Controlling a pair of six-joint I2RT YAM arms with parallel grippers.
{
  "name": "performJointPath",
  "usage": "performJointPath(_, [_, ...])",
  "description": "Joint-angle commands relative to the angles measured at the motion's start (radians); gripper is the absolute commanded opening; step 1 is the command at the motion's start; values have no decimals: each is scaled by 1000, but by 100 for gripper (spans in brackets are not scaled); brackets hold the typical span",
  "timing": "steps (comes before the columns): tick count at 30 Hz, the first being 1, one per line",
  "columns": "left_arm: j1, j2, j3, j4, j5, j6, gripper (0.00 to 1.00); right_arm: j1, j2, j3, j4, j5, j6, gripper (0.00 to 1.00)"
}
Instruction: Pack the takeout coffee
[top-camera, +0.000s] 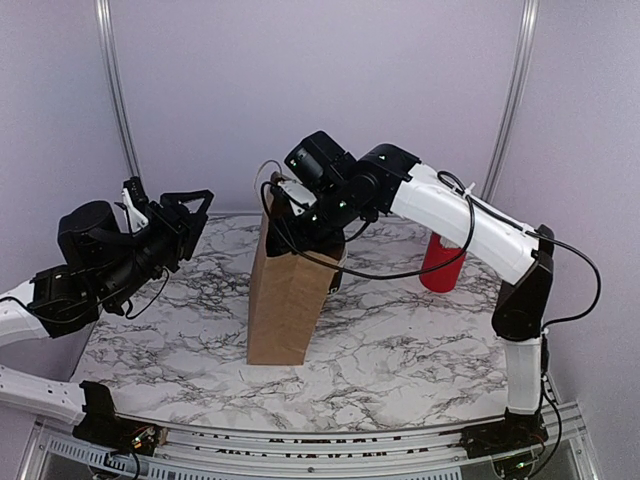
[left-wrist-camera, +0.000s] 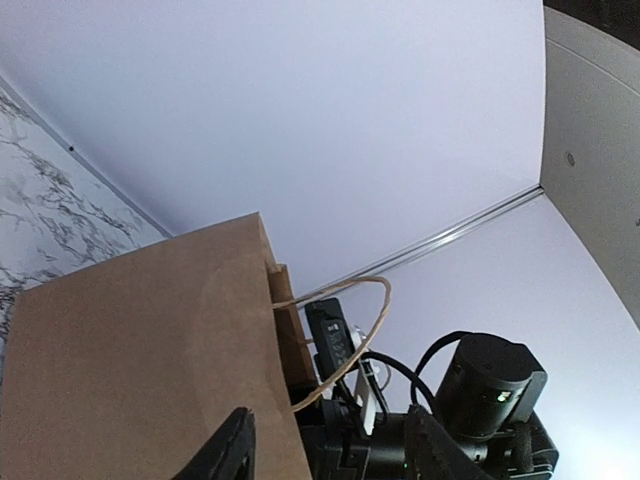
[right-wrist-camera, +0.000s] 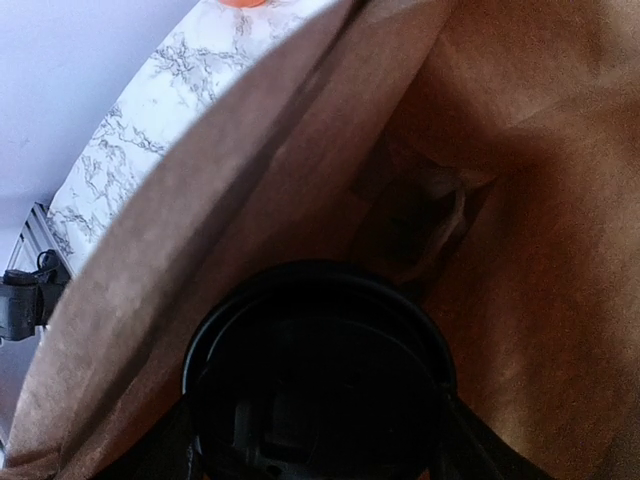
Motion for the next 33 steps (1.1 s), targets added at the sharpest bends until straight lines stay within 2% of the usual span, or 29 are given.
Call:
performJointPath(1, [10, -34, -6, -212, -154, 47, 52, 18, 22, 20, -16, -22, -8, 53])
performJointPath(2, [33, -31, -12, -237, -145, 39, 52, 21, 29, 26, -19, -24, -8, 53])
performJointPath(6, [203, 25, -31, -260, 113, 16, 52, 36, 48, 39, -22, -33, -10, 53])
performJointPath(9, [348, 102, -12, -262, 281, 59, 52, 58, 57, 42, -20, -38, -12, 53])
performJointPath(11, [429, 152, 3, -255, 344, 91, 53, 68, 61, 47, -26, -42, -15, 52])
performJointPath(17, [654, 297, 9, -138, 539, 116, 57, 101, 61, 69, -60, -42, -38, 52])
performJointPath(20, [744, 419, 30, -45, 659, 119, 57, 115, 59, 73, -76, -41, -50, 52])
performJointPath(24, [800, 553, 69, 28, 744, 106, 59, 125, 49, 68, -93, -32, -58, 52])
performJointPath(33, [808, 722, 115, 166, 778, 125, 61, 127, 37, 76, -99, -30, -67, 52])
